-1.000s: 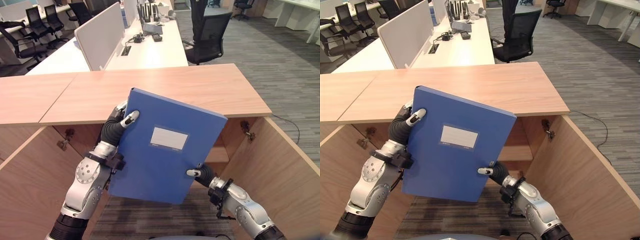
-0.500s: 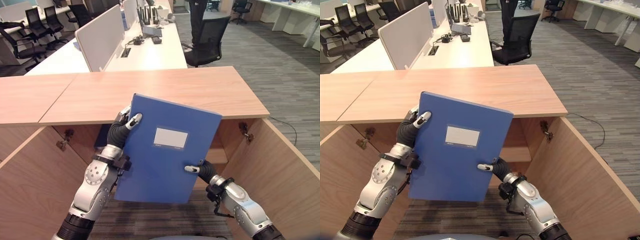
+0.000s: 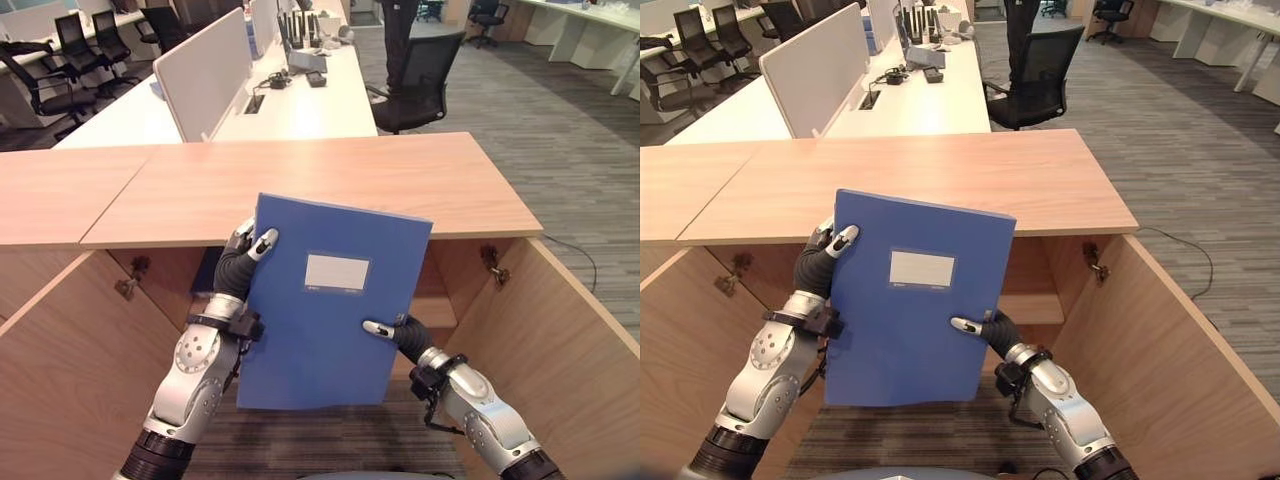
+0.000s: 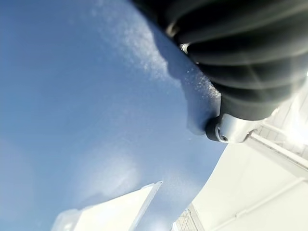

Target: Put the empty folder in the office cabinet

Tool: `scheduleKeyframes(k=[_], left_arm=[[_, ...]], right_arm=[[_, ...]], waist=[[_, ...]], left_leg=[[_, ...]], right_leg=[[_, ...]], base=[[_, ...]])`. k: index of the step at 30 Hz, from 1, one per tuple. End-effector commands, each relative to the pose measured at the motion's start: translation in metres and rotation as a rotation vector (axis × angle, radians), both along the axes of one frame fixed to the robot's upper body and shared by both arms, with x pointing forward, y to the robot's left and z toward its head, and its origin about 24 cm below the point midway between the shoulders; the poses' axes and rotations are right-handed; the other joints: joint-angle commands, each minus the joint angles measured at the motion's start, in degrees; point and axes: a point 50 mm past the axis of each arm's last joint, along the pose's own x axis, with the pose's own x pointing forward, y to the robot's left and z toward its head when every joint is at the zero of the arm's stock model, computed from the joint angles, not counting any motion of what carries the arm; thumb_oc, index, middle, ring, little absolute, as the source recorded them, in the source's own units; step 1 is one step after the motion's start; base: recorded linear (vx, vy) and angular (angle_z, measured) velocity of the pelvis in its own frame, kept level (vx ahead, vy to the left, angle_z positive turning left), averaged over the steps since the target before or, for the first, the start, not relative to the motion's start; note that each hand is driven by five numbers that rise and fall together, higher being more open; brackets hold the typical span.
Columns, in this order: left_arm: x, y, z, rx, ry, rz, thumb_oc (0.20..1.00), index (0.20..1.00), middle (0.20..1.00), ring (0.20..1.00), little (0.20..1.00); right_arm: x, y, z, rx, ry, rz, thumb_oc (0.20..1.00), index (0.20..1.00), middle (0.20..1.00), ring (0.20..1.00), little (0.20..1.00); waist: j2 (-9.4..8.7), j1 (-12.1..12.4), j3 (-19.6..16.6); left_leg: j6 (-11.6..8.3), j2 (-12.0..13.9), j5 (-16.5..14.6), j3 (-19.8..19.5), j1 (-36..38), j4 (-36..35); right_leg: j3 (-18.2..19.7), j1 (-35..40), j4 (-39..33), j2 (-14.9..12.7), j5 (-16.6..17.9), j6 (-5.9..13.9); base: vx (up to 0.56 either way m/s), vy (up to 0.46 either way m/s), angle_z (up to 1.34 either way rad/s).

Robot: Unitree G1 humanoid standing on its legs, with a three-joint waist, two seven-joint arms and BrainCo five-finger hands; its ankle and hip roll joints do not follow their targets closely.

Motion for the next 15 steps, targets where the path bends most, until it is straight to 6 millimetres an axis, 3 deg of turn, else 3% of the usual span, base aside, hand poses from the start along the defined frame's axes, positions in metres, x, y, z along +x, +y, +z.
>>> scheduleKeyframes(k=[1, 5, 6, 7, 8, 13, 14, 15], left_arm=[[0.002, -0.018, 0.032, -0.061, -0.176, -0.109, 0.2, 0.2, 0.2, 0.2, 0.2], [0.0, -0.01, 0.025, -0.052, -0.144, -0.084, 0.2, 0.2, 0.2, 0.2, 0.2], [0.0, -0.01, 0.025, -0.052, -0.144, -0.084, 0.404, 0.404, 0.404, 0.404, 0.404], [-0.001, -0.007, 0.023, -0.044, -0.135, -0.075, 0.812, 0.812, 0.812, 0.812, 0.812], [-0.002, -0.004, 0.021, -0.031, -0.127, -0.066, 1.0, 1.0, 1.0, 1.0, 1.0], [-0.006, 0.013, 0.014, 0.073, -0.108, -0.042, 1.0, 1.0, 1.0, 1.0, 1.0], [-0.013, 0.032, 0.001, 0.155, -0.051, -0.066, 1.0, 1.0, 1.0, 1.0, 1.0], [-0.014, 0.032, 0.001, 0.154, -0.051, -0.067, 1.0, 1.0, 1.0, 1.0, 1.0]], right_arm=[[0.018, 0.031, 0.029, 0.071, -0.142, 0.094, 0.2, 0.2, 0.2, 0.2, 0.2], [0.017, 0.021, 0.026, 0.017, -0.15, 0.076, 0.2, 0.2, 0.2, 0.2, 0.2], [0.017, 0.021, 0.026, 0.017, -0.15, 0.076, 0.2, 0.2, 0.2, 0.2, 0.2], [0.016, 0.018, 0.025, -0.004, -0.153, 0.074, 0.2, 0.2, 0.2, 0.2, 0.2], [0.016, 0.014, 0.025, -0.035, -0.163, 0.076, 0.2, 0.2, 0.2, 0.2, 0.2], [0.014, -0.009, 0.021, -0.202, -0.194, 0.056, 0.2, 0.2, 0.2, 0.2, 0.2], [0.009, -0.036, 0.016, -0.352, -0.203, 0.025, 0.2, 0.2, 0.2, 0.2, 0.2], [0.008, -0.036, 0.016, -0.352, -0.203, 0.025, 0.2, 0.2, 0.2, 0.2, 0.2]], waist=[[-2.03, 0.4, 0.1], [-1.98, 0.5, 0.2], [-1.98, 0.5, 0.2], [-2.0, 0.5, 0.3], [-2.01, 0.5, 0.4], [-1.93, 0.7, 0.7], [-1.58, 0.6, 1.1], [-1.59, 0.6, 1.1]], left_leg=[[-3.1, 2.6, -2.0, 0.1, -0.4, 0.7], [-3.09, 2.6, -2.1, 0.0, -0.4, 0.7], [-3.09, 2.6, -2.1, 0.0, -0.4, 0.7], [-3.08, 2.6, -2.1, 0.0, -0.4, 0.7], [-3.11, 2.7, -2.1, 0.0, -0.5, 0.7], [-3.17, 2.7, -2.0, -0.1, -0.9, 0.7], [-3.29, 2.8, -1.9, -0.1, -1.2, 0.7], [-3.3, 2.8, -1.9, -0.1, -1.2, 0.7]], right_leg=[[1.6, 2.8, 1.7, -2.4, -5.1, 3.81], [1.6, 2.7, 1.9, -2.4, -5.3, 3.81], [1.6, 2.7, 1.9, -2.4, -5.3, 3.81], [1.6, 2.7, 1.9, -2.3, -5.3, 3.82], [1.6, 2.6, 2.0, -2.3, -5.4, 3.82], [1.4, 2.2, 2.0, -2.3, -5.4, 3.91], [1.4, 1.9, 2.2, -2.3, -5.6, 4.04], [1.4, 1.8, 2.2, -2.3, -5.6, 4.04]], base=[[0.0, 0.0, 0.0], [0.01, -0.001, 0.0], [0.0, 0.0, 0.0], [0.0, 0.0, 0.0], [0.0, 0.0, 0.0], [0.0, 0.0, 0.0], [0.0, 0.0, 0.0], [0.0, 0.0, 0.0]])
